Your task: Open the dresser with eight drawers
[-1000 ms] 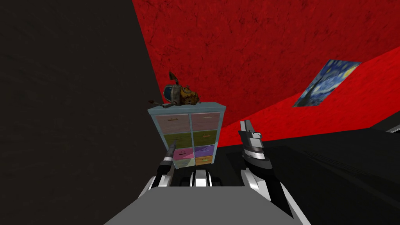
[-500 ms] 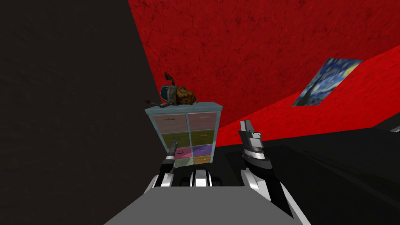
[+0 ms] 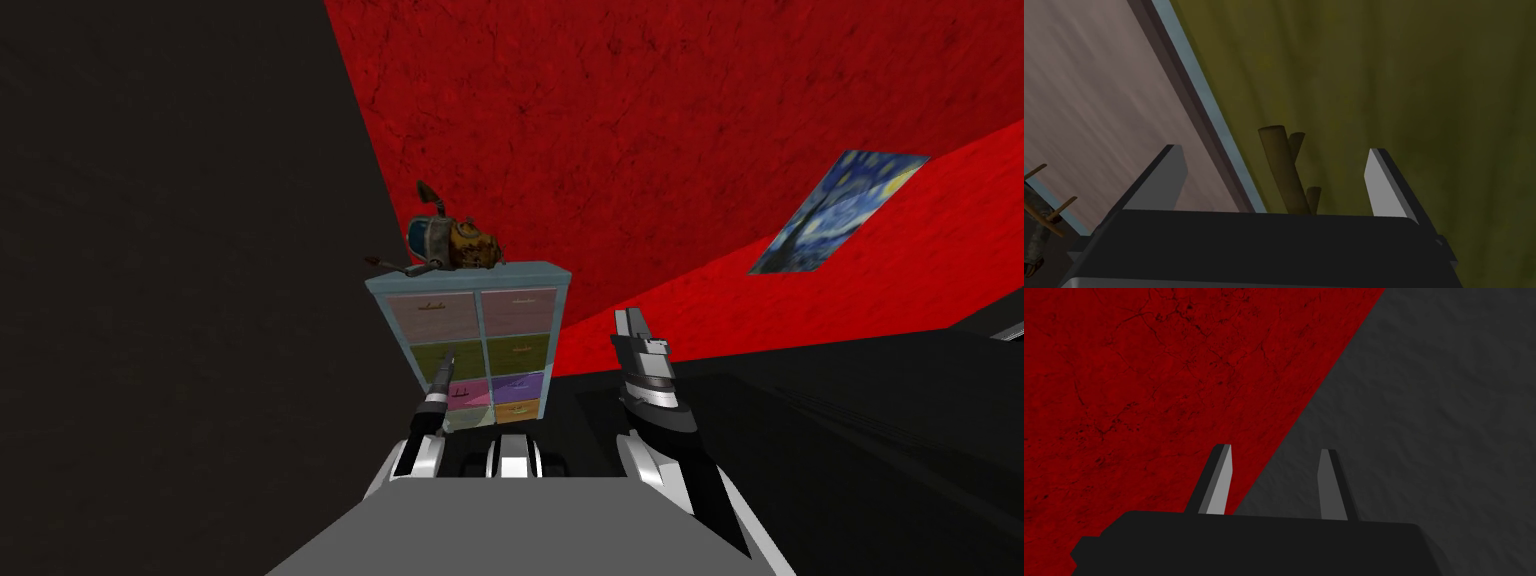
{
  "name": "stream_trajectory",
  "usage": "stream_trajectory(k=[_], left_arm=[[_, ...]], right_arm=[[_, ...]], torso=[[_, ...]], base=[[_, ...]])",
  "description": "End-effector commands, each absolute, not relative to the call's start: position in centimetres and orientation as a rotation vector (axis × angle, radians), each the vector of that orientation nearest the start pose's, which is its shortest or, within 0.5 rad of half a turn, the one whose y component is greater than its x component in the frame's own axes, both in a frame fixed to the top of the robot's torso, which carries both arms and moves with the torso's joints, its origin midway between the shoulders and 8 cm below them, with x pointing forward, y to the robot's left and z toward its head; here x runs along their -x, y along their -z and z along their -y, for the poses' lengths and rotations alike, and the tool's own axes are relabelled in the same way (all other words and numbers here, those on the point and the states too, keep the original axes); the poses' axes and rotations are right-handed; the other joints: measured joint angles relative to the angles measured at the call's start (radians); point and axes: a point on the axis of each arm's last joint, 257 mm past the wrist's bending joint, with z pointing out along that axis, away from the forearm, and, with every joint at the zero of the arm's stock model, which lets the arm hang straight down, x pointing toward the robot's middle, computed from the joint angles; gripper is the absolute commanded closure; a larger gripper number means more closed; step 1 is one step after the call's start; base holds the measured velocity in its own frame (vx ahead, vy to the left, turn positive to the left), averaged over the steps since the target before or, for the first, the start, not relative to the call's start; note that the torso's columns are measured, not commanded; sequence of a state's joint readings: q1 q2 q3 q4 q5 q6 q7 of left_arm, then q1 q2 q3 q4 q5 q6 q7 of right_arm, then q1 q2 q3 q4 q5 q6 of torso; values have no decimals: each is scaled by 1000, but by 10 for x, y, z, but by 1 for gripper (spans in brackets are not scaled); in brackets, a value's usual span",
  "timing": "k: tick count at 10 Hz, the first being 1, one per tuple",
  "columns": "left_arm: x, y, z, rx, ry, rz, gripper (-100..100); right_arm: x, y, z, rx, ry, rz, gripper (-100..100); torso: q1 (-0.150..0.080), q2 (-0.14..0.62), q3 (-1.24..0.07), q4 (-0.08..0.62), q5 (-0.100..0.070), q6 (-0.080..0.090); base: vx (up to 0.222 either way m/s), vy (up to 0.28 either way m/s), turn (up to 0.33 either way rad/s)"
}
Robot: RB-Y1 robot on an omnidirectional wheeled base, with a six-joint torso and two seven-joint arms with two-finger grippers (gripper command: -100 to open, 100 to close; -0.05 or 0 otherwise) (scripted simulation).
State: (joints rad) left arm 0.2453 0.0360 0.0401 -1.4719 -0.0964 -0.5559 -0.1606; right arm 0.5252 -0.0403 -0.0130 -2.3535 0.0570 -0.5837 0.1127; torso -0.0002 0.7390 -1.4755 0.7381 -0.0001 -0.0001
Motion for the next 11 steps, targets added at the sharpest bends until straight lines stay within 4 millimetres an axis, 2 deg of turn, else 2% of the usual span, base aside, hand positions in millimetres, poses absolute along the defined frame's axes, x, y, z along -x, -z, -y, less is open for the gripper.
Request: stream_trajectory(k=[1,3,6,8,11], left_arm=[[-437,261,-274,870,1019,-1126,100],[-442,254,-269,868,1019,-1124,100],[-444,246,-264,869,1013,-1125,100],[-441,253,-258,879,1010,-1134,100],[-437,246,-251,873,1007,-1123,100]], right_arm=[[-313,-63,265,-441,-1172,-607,0],[-313,-63,265,-441,-1172,-607,0],[-313,-63,265,-441,-1172,-606,0],[-313,-63,265,-441,-1172,-607,0],[-313,-63,265,-441,-1172,-606,0]], torso=[[0,3,2,1,0,0],[1,0,0,0,0,-1],[-1,6,3,4,-2,-1],[-1,-1,0,4,-3,-2],[-1,5,3,3,-2,-1]], base=[[-64,9,5],[-83,7,-12],[-187,10,-14],[-107,7,-16],[-195,16,-14]])
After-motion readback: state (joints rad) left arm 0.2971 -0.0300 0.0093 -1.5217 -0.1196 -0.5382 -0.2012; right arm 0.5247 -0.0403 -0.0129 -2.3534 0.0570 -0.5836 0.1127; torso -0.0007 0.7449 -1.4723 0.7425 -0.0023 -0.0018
